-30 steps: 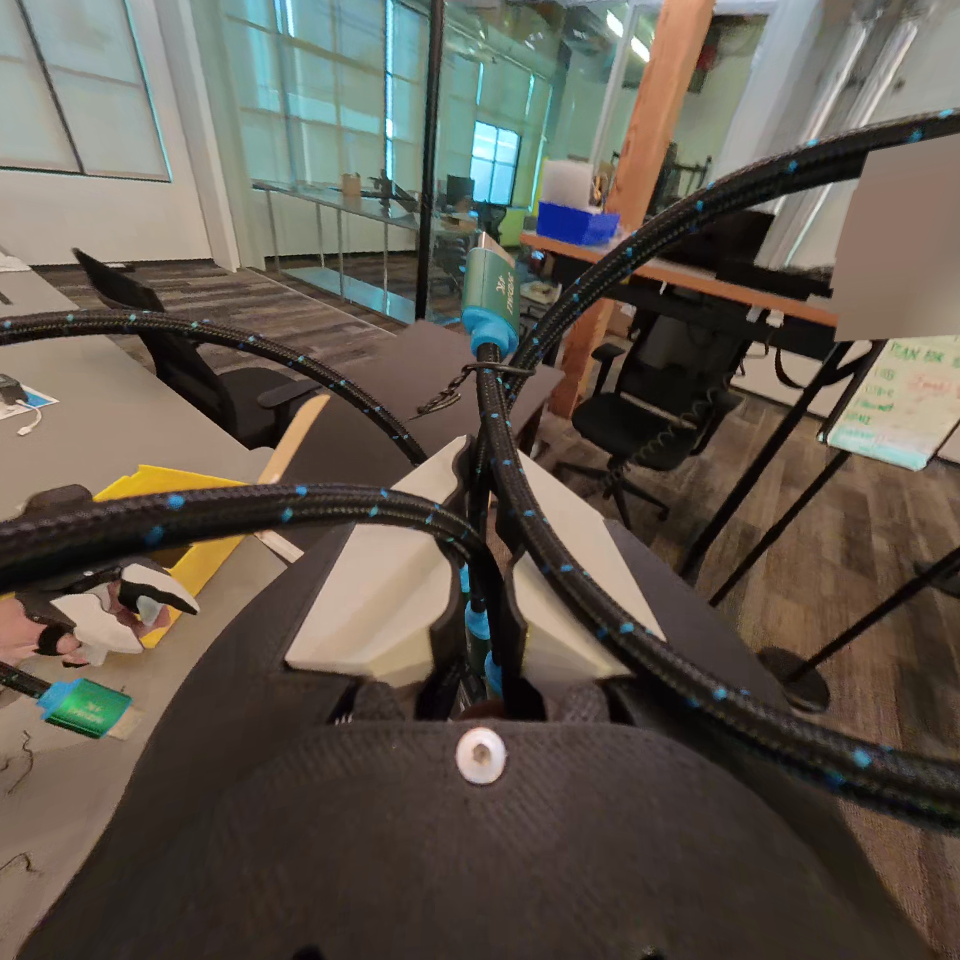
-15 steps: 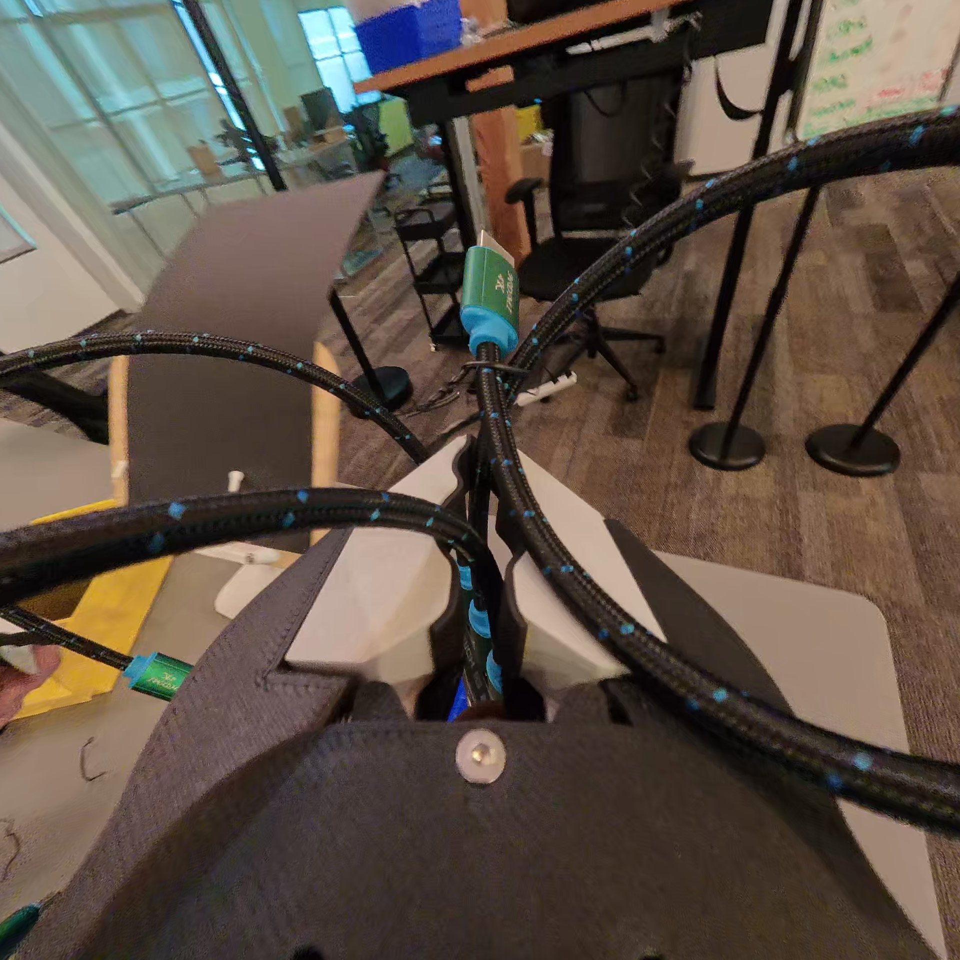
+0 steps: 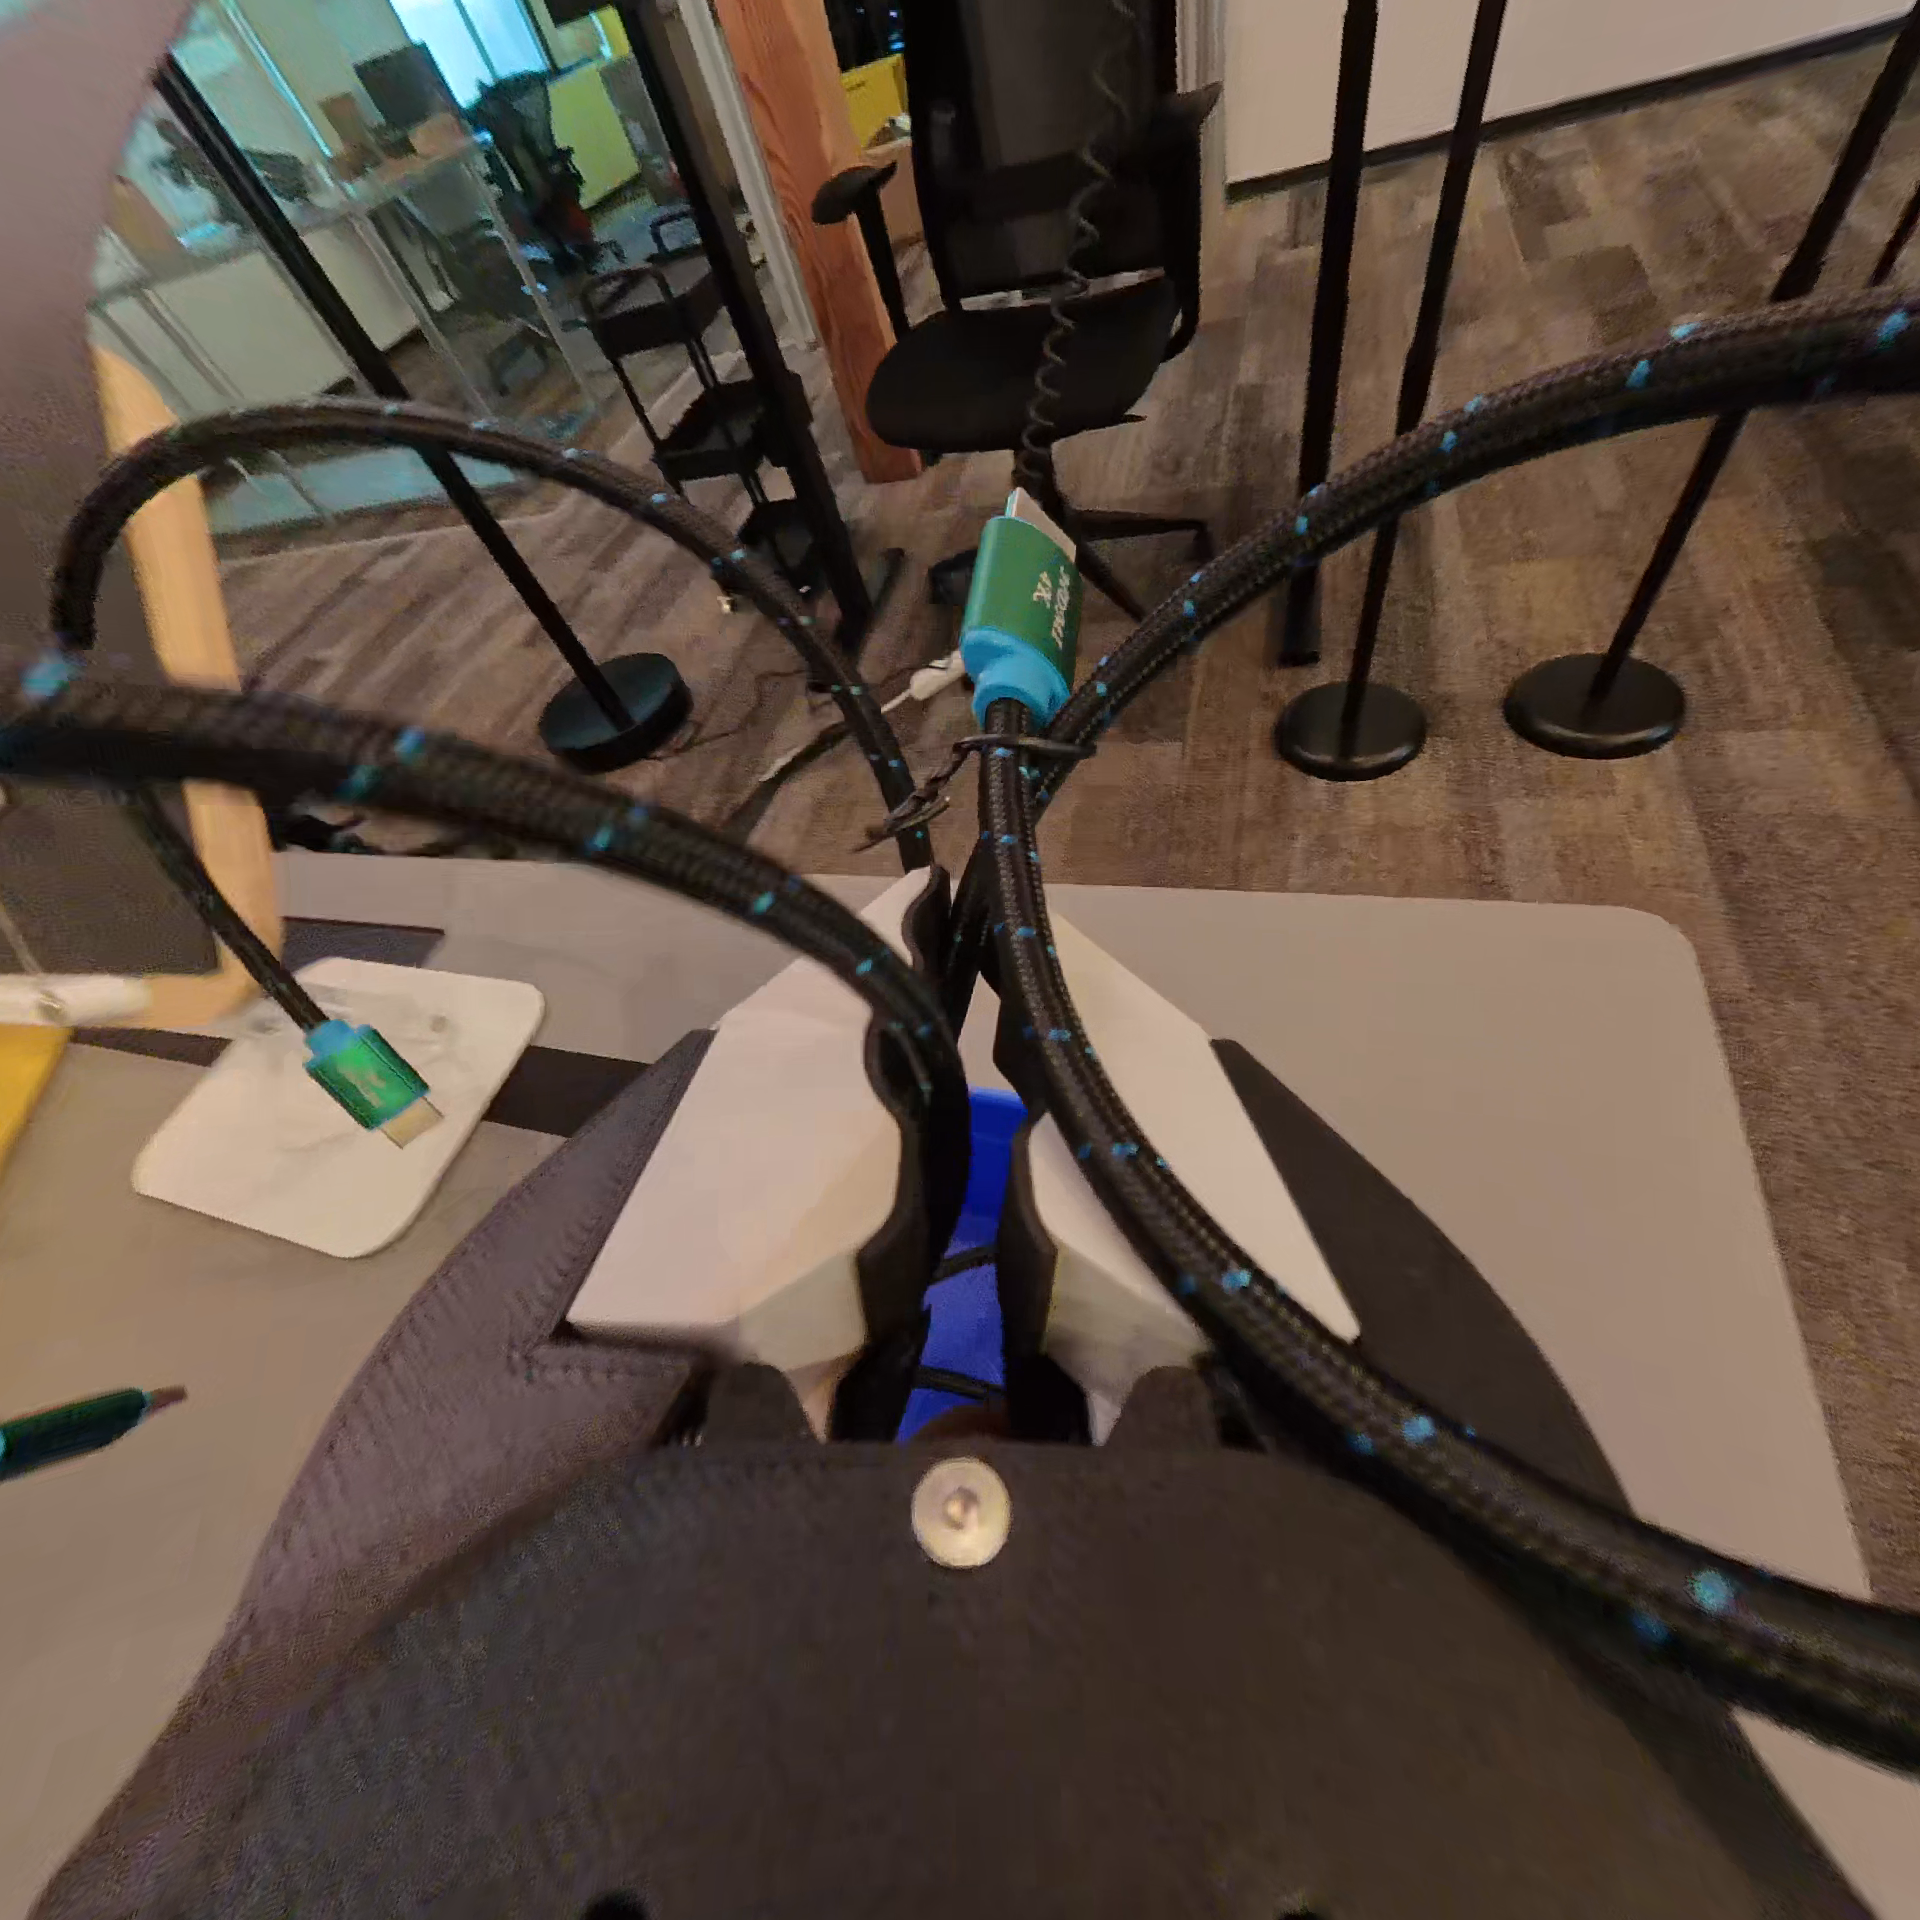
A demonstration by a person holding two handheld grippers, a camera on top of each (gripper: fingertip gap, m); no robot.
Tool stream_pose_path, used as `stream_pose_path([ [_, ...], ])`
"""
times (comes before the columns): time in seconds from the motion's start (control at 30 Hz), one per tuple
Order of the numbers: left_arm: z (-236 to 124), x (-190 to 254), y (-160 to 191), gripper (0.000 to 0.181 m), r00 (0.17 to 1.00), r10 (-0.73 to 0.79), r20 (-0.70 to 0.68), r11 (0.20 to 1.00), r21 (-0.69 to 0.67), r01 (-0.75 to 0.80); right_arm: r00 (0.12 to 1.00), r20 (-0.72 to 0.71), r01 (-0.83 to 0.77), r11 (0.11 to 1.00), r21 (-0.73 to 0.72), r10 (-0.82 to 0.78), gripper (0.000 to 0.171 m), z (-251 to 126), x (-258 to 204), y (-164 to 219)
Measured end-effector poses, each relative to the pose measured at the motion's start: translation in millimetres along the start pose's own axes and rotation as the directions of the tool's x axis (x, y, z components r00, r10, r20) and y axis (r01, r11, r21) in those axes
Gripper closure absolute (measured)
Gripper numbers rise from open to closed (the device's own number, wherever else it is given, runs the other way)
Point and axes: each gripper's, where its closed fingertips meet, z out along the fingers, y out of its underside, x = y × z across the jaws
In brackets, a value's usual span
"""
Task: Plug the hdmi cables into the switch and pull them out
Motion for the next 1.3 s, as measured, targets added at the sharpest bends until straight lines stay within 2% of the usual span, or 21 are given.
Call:
stream_pose_path([
  [0.13,5,0,3,0.126,1.000,0.007,0.006,1.000,-0.011,-0.007,0.989,-0.091,0.119,0.992,0.040,-0.115,0.170,-2,8,18],
  [0.2,7,-4,7,0.126,0.997,0.055,0.061,0.998,-0.041,-0.052,0.974,-0.147,0.183,0.981,0.060,-0.173,0.169,-5,11,21],
  [0.33,12,5,7,0.125,0.990,0.120,0.078,0.991,-0.061,-0.115,0.912,-0.240,0.354,0.934,0.050,-0.333,0.169,-7,12,30],
  [0.57,9,4,4,0.126,0.987,0.129,0.094,0.991,-0.049,-0.125,0.906,-0.275,0.339,0.941,0.011,-0.323,0.168,3,25,50],
  [0.67,7,2,2,0.126,0.986,0.134,0.102,0.990,-0.047,-0.130,0.885,-0.272,0.368,0.926,-0.083,-0.377,0.168,17,27,68],
  [0.87,9,-3,6,0.126,0.984,0.137,0.116,0.989,-0.062,-0.131,0.801,-0.326,0.481,0.864,-0.151,-0.503,0.168,27,26,72],
  [1.0,8,-3,6,0.126,0.982,0.145,0.122,0.988,-0.066,-0.138,0.788,-0.281,0.514,0.836,-0.191,-0.548,0.166,28,20,71],
  [1.07,7,-2,6,0.126,0.982,0.145,0.118,0.988,-0.063,-0.139,0.836,-0.225,0.455,0.861,-0.228,-0.501,0.163,30,18,75],
  [1.13,7,-3,6,0.126,0.982,0.148,0.120,0.988,-0.064,-0.141,0.863,-0.179,0.419,0.867,-0.271,-0.473,0.147,28,14,75],
  [1.3,7,-4,6,0.126,0.982,0.147,0.121,0.988,-0.064,-0.140,0.878,-0.046,0.422,0.815,-0.397,-0.477,0.136,20,-3,76],
])
